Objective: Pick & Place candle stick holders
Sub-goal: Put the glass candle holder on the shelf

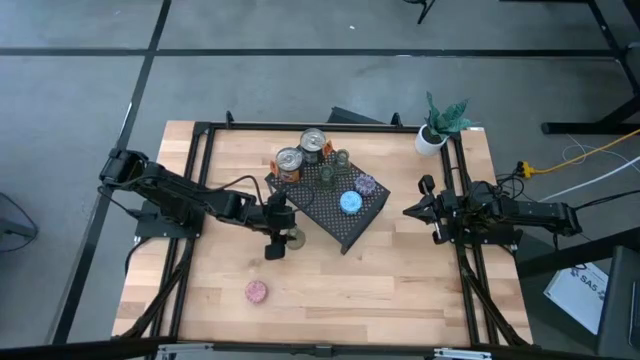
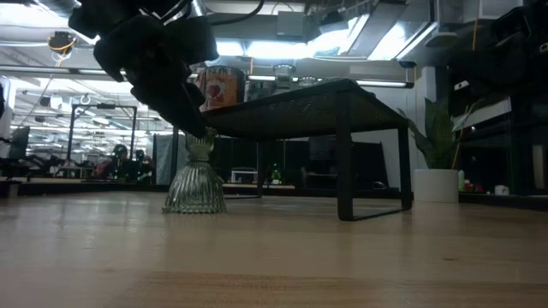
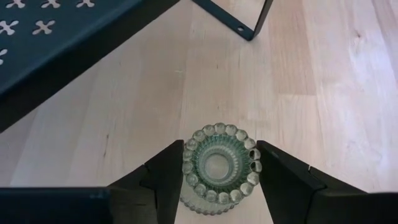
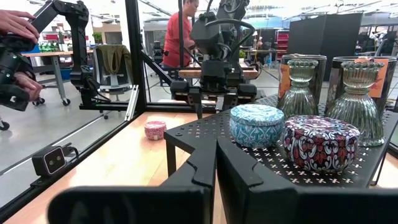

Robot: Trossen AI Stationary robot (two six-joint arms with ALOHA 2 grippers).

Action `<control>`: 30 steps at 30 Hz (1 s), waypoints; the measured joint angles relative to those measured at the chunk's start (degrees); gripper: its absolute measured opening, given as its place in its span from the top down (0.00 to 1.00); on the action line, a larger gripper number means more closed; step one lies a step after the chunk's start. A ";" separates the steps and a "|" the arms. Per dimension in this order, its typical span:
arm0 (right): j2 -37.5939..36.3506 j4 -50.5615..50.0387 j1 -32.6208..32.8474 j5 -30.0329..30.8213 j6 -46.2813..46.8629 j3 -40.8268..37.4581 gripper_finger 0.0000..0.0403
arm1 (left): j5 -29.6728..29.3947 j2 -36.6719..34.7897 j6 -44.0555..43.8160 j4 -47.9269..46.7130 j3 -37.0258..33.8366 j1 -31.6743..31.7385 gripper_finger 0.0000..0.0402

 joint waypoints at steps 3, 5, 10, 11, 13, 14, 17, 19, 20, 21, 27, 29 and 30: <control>0.00 0.01 0.00 0.00 -0.01 -0.01 0.96 | 1.10 0.00 -1.08 -0.27 0.30 0.01 0.55; 0.00 0.01 0.00 0.00 -0.01 -0.01 0.96 | 1.88 0.00 -1.25 -1.15 0.88 0.01 0.55; 0.00 0.01 0.02 0.01 0.00 -0.01 0.96 | 3.24 -1.22 -3.46 -6.17 4.29 0.01 0.55; 0.00 0.00 0.01 0.01 -0.01 -0.01 0.96 | 3.68 -1.63 -4.20 -8.02 5.11 0.01 0.55; 0.00 0.01 0.01 0.01 0.00 0.00 0.96 | 4.32 -2.24 -5.52 -10.95 6.84 0.01 0.55; 0.00 0.01 0.02 0.00 0.00 0.00 0.96 | 4.64 -2.63 -5.75 -11.95 7.59 0.01 0.55; 0.00 -0.01 0.02 0.00 -0.01 -0.01 0.96 | 5.86 -3.81 -6.80 -14.80 10.30 0.00 0.56; 0.00 0.00 0.02 0.02 -0.01 -0.01 0.96 | 6.44 -4.33 -7.60 -16.92 12.09 0.00 0.56; 0.00 0.00 0.01 0.00 0.00 -0.01 0.96 | 6.80 -4.55 -7.68 -18.05 13.09 -0.01 0.56; 0.00 0.01 0.01 0.01 0.00 0.00 0.96 | 7.08 -4.70 -7.94 -19.00 14.09 0.01 0.56; 0.00 0.01 0.02 0.00 0.01 0.01 0.96 | 7.17 -5.20 -8.60 -23.09 19.31 0.16 0.56; 0.00 0.01 0.00 0.00 -0.01 -0.01 0.96 | 7.11 -5.23 -8.69 -23.71 20.72 0.62 0.56; 0.00 0.00 0.02 0.01 0.01 0.00 0.96 | 7.04 -5.25 -8.75 -24.12 21.24 0.89 0.56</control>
